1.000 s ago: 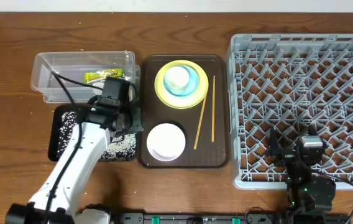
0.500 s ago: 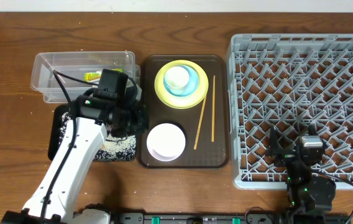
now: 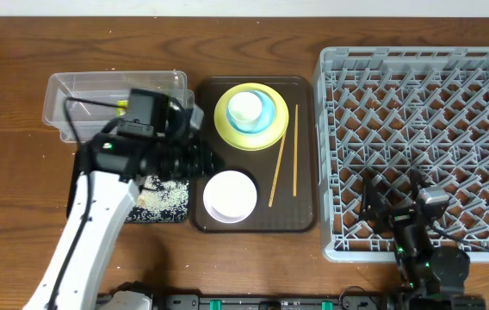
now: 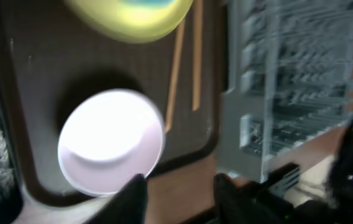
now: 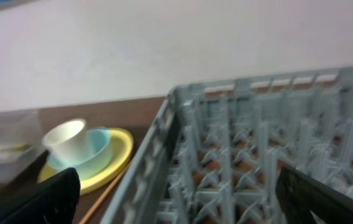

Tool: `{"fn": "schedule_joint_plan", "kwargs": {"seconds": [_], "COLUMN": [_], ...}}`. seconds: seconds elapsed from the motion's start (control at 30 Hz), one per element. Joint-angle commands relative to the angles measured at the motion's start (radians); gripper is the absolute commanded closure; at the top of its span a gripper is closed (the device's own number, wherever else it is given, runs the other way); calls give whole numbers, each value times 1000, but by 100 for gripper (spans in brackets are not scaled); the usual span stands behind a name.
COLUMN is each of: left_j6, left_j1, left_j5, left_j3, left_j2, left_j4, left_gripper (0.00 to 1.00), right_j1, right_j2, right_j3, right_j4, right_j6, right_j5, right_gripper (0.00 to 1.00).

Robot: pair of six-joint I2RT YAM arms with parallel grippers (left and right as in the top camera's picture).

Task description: Sort waste into correct bins and load items into the dishwasher rack

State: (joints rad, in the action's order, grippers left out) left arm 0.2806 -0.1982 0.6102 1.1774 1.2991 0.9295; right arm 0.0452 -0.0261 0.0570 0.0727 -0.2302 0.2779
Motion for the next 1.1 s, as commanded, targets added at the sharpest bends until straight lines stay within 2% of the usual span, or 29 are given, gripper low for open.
{"fn": "schedule_joint_plan", "kwargs": {"seconds": [0.0, 0.07, 0.1, 0.27, 0.4, 0.47, 0.57, 0.67, 0.7, 0.77, 0.9, 0.97, 1.07], "left_j6": [-3, -3, -3, -3, -3, -3, -3, -3, -3, -3, -3, -3, -3], "left_j1": [43, 79, 103, 192, 202, 202, 202, 203, 203, 203, 201, 201, 202], "left_j5": [22, 22, 22, 22, 22, 3, -72, -215, -266, -348, -369, -369, -369], "left_j3": [101, 131, 140, 142, 142, 142, 141, 142, 142, 141, 141, 141, 141], "left_j2": [-53, -75, -90, -153, -163, -161, -159, -159, -159, -159, -156, -155, -155], "left_j4": [-26, -55, -78, -126, -127, -126, -125, -130, -126, -112, -111, -108, -108], "left_gripper": [41, 26, 23, 19, 16, 15, 13, 12, 12, 11, 10, 10, 9], "right_j1": [10, 10, 10, 2, -44, -77, -110, -116, -116, -132, -226, -317, -461], "right_j2": [-51, -121, -174, -531, -825, -938, -1061, -1143, -1160, -1201, -1256, -1284, -1326], "right_j3": [154, 252, 315, 707, 1049, 1185, 1316, 1371, 1370, 1369, 1367, 1358, 1344], "right_j4": [77, 136, 179, 531, 856, 958, 979, 971, 930, 878, 893, 905, 906], "right_j6": [-45, -18, 1, 88, 97, 96, 75, 7, -6, -76, -174, -261, -363], "right_j5": [60, 61, 64, 72, 71, 89, 184, 376, 449, 502, 335, 224, 91], "right_gripper": [1, 1, 1, 1, 1, 1, 1, 1, 11, 41, 71, 75, 89]}}
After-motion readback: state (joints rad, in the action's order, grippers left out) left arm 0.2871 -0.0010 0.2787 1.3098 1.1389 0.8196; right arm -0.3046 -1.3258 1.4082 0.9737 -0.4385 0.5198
